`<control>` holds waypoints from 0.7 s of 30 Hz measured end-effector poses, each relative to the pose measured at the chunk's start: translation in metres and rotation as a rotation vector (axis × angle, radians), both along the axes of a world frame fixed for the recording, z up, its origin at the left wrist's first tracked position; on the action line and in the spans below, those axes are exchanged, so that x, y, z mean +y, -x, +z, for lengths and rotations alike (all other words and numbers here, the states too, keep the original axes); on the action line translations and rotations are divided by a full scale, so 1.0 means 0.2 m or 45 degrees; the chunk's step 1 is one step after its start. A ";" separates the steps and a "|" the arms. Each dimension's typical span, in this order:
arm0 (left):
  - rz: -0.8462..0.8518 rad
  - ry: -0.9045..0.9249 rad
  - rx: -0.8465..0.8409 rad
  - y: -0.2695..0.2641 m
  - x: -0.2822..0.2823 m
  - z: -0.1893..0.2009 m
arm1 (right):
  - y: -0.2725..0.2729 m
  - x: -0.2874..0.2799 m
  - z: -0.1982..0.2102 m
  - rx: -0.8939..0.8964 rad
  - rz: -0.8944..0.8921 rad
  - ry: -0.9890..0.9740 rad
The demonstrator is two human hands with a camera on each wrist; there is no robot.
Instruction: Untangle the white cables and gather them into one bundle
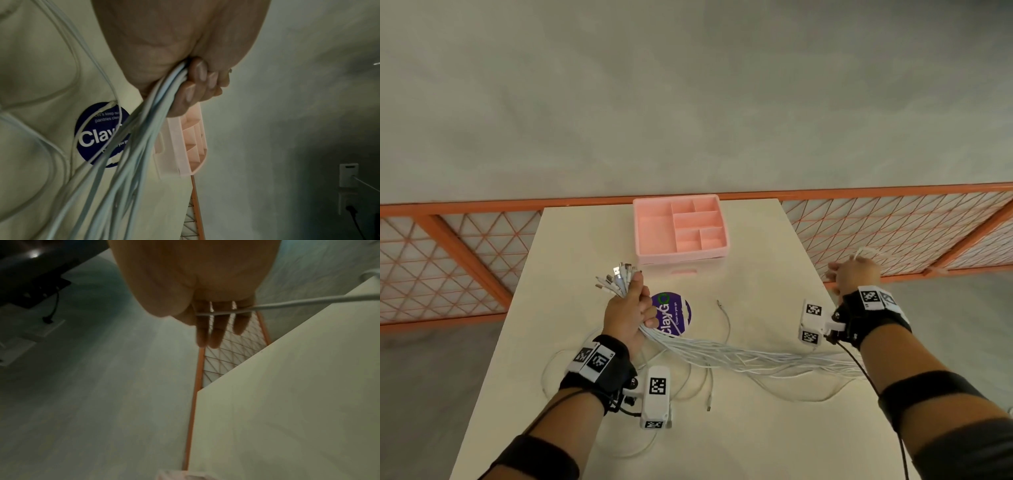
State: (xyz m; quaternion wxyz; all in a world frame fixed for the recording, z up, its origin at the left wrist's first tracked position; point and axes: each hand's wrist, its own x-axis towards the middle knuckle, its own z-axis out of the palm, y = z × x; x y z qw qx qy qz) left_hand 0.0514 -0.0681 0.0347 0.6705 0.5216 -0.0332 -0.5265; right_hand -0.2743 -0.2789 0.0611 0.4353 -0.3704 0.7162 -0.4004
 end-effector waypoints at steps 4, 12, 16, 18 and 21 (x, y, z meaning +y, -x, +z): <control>-0.062 0.084 -0.045 0.05 -0.02 0.09 | -0.05 0.09 -0.11 0.656 0.283 -0.374; -0.085 0.208 -0.030 0.11 -0.10 0.20 | -0.75 0.66 0.01 0.074 1.604 0.066; 0.000 0.248 0.040 0.05 -0.11 0.26 | -0.89 0.78 -0.15 0.508 1.724 0.287; 0.081 0.275 0.068 -0.02 -0.10 0.27 | -0.81 0.74 -0.21 0.668 1.638 0.260; 0.201 0.311 0.073 -0.13 -0.09 0.29 | -0.56 0.63 -0.33 0.944 1.583 0.094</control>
